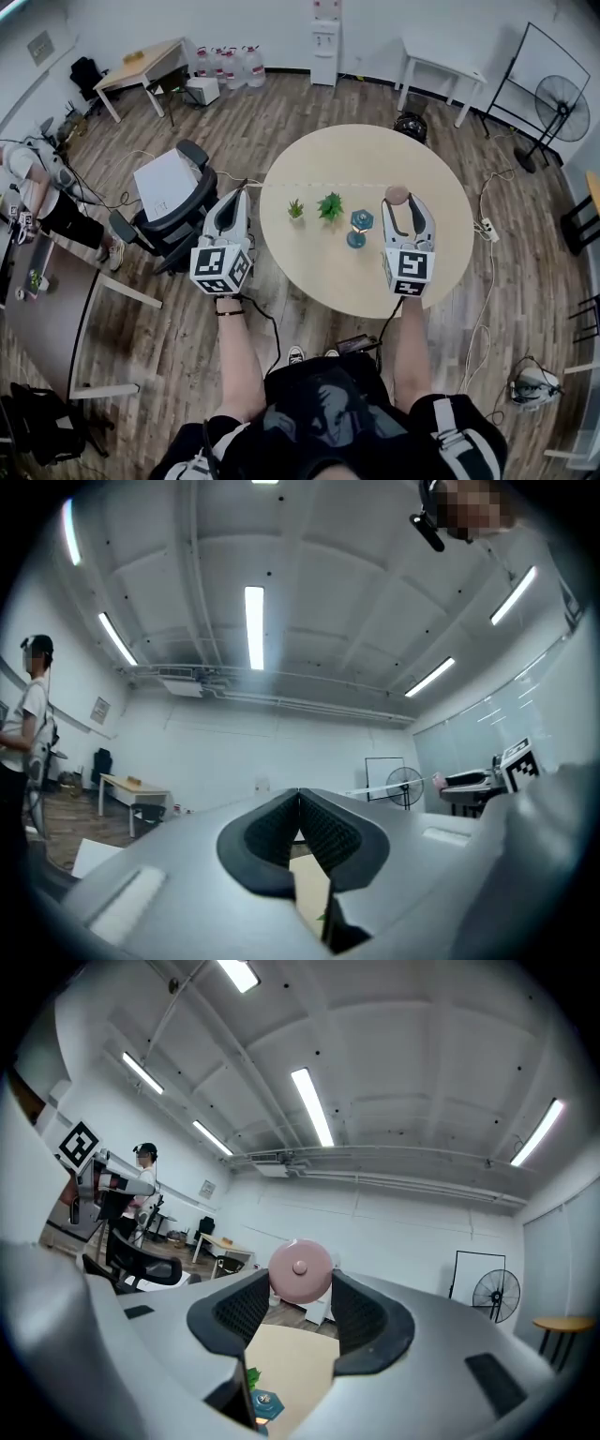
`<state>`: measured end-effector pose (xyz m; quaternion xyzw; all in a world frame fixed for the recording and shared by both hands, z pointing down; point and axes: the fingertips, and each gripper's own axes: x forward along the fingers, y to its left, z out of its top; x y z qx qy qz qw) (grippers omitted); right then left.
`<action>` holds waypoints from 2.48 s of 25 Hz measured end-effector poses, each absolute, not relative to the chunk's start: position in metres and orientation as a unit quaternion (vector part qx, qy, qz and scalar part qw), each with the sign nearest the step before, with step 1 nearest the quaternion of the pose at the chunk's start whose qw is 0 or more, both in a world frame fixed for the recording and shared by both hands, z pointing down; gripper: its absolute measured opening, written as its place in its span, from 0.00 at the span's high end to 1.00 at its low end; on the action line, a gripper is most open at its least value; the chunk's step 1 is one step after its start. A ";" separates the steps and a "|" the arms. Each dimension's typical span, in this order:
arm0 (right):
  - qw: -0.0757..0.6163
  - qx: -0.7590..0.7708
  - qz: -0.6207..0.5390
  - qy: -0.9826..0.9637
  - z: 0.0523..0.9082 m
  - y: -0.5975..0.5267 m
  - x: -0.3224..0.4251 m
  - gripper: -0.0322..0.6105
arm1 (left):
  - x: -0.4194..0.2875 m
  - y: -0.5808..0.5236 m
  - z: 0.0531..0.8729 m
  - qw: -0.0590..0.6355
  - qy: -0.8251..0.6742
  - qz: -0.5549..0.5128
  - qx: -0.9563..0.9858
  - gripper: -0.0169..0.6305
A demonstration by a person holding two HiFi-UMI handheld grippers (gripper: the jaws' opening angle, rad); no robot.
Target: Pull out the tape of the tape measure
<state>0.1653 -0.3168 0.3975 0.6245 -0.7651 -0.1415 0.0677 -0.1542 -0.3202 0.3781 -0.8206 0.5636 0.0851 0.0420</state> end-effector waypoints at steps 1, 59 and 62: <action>0.063 0.628 -0.138 -0.764 0.396 -0.317 0.170 0.62 | -0.163 -0.322 0.379 0.044 0.576 0.082 -0.812 0.97; 0.382 0.495 0.387 -0.678 0.859 -0.291 0.238 0.61 | -0.076 -0.357 0.868 -0.398 0.440 -0.305 -0.745 0.96; 0.400 0.492 0.384 -0.671 0.872 -0.285 0.237 0.61 | -0.076 -0.356 0.876 -0.406 0.443 -0.302 -0.740 0.94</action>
